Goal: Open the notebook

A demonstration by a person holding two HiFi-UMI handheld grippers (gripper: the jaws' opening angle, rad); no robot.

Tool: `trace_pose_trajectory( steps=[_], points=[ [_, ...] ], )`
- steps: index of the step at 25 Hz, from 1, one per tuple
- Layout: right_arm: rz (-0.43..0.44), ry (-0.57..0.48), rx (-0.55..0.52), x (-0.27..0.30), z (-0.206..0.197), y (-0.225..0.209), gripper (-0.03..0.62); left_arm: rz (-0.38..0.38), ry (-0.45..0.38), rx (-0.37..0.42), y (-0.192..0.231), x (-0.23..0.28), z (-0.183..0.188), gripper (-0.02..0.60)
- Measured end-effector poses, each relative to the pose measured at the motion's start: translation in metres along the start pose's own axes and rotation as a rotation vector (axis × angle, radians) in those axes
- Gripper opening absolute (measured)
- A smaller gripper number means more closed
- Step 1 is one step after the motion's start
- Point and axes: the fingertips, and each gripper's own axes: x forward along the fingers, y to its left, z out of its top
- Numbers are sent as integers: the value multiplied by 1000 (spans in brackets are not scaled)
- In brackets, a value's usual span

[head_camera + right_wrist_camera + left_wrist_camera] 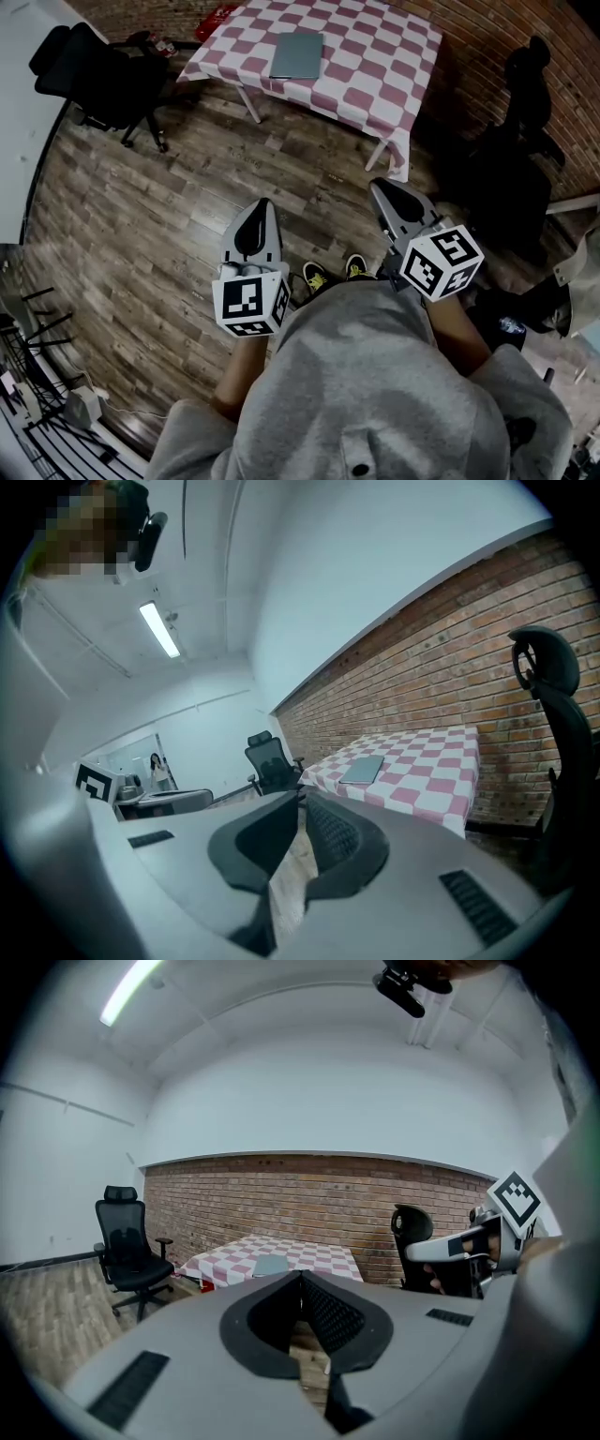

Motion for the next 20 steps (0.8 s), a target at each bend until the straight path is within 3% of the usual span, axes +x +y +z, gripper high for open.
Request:
trace_pose_trajectory(
  steps=[20],
  points=[
    [31, -1, -20, 29, -12, 55, 44, 28, -11, 2, 54, -26, -11, 11]
  ],
)
